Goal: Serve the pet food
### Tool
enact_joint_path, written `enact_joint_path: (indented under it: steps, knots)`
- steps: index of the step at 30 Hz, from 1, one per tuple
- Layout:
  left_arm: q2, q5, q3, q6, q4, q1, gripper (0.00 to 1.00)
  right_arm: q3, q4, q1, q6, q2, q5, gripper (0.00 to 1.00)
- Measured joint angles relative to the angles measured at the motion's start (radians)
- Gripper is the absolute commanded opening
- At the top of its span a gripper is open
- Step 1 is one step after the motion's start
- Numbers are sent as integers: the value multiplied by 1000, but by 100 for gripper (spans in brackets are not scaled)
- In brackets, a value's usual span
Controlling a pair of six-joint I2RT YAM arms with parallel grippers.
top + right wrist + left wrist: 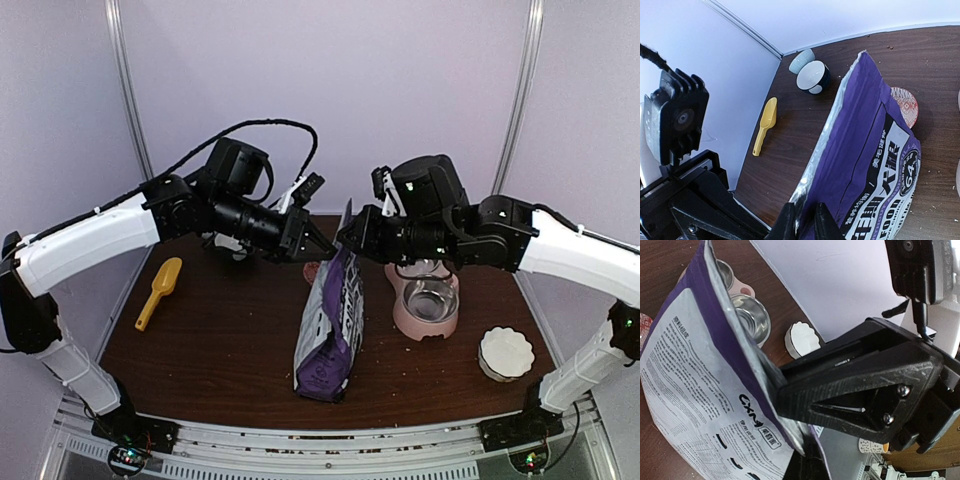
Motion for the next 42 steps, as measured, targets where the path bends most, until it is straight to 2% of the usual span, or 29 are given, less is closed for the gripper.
enact_joint_path:
  steps: [11, 21, 24, 27, 28, 42]
  knots:
    - [-14, -33, -12, 0, -3, -2, 0, -3, -13, 19, 26, -1, 24, 15]
    - [-15, -41, -16, 29, -2, -18, 0, 41, -76, 26, 8, 22, 26, 20]
    - [-15, -57, -16, 48, -3, -26, 0, 41, -80, 26, 3, 23, 22, 16]
    - [-15, -73, -16, 61, -7, -32, 0, 43, -81, 26, -5, 28, 13, 2]
    - [-15, -79, -16, 64, -8, -34, 0, 45, -80, 26, -6, 29, 9, 0]
    - [-24, -193, -16, 73, -16, -64, 0, 67, -129, 48, -97, 28, 87, 0]
